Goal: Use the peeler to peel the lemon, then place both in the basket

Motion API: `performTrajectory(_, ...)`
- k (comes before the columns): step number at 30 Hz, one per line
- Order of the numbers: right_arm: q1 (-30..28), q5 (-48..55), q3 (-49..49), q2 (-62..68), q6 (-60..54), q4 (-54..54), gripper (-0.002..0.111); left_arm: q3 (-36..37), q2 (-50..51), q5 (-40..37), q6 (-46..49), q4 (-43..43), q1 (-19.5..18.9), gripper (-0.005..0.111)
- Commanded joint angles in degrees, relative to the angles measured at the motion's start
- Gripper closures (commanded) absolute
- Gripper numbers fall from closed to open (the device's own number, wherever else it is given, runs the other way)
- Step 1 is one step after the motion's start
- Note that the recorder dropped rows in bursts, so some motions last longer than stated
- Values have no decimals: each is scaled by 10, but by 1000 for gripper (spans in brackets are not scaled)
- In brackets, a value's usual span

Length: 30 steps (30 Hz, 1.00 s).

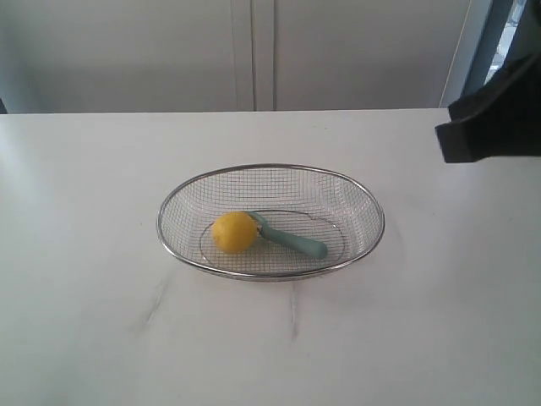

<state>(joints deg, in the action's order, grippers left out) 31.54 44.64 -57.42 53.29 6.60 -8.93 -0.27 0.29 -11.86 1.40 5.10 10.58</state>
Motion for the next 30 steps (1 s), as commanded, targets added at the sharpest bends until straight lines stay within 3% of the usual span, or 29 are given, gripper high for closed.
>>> performTrajectory(1,-37,-114,112,-104,18,36,108,3,-3,1,2,4,-2,107)
performTrajectory(7,-183,-242,296,-242,18,86,108,3,-3,1,2,4,-2,107)
performTrajectory(12,-280,-262,406,-335,18,94,108,3,-3,1,2,4,-2,107)
performTrajectory(20,-293,-268,536,-474,13,93,108,3,-3,1,2,4,-2,107)
performTrajectory(30,-293,-259,574,-533,12,89,108,3,-3,2,2,4,-2,107)
